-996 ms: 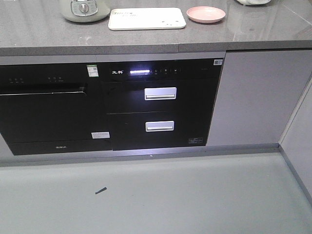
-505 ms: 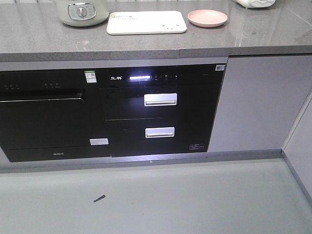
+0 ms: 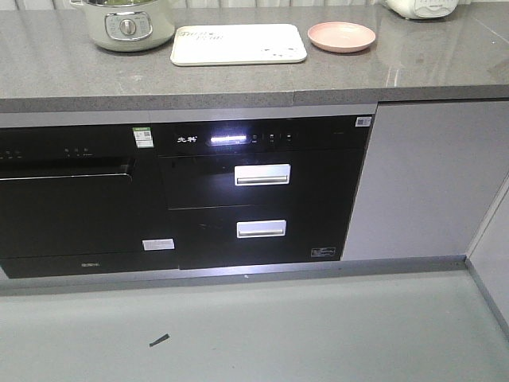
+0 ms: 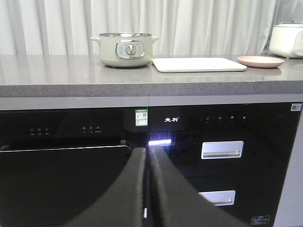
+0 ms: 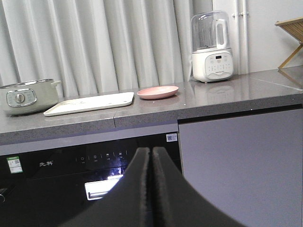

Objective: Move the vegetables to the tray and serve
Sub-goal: 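Drive the base toward the counter with the pot, tray and plate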

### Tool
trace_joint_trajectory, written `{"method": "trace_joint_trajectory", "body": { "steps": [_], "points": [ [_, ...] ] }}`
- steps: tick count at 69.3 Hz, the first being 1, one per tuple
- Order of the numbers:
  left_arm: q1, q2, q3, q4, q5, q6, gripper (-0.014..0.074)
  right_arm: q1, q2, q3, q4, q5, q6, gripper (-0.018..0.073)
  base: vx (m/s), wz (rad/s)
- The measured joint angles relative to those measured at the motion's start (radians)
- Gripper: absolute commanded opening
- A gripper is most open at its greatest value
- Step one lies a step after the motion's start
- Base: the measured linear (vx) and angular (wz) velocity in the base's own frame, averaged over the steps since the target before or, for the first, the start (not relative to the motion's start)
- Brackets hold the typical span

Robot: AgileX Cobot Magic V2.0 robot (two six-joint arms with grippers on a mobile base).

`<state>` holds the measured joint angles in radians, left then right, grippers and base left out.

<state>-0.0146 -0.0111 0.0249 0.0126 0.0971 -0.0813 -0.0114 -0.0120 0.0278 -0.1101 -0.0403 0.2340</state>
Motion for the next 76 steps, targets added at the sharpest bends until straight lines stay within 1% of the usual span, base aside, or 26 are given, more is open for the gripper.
{"method": "trace_joint_trajectory", "body": {
  "steps": [76],
  "points": [
    [0.0,0.0,0.0,0.0,0.0,0.0,-0.0006,0.0,0.0,0.0,0.0,0.0,0.0,-0.0003,0.1,0.0]
  ]
}}
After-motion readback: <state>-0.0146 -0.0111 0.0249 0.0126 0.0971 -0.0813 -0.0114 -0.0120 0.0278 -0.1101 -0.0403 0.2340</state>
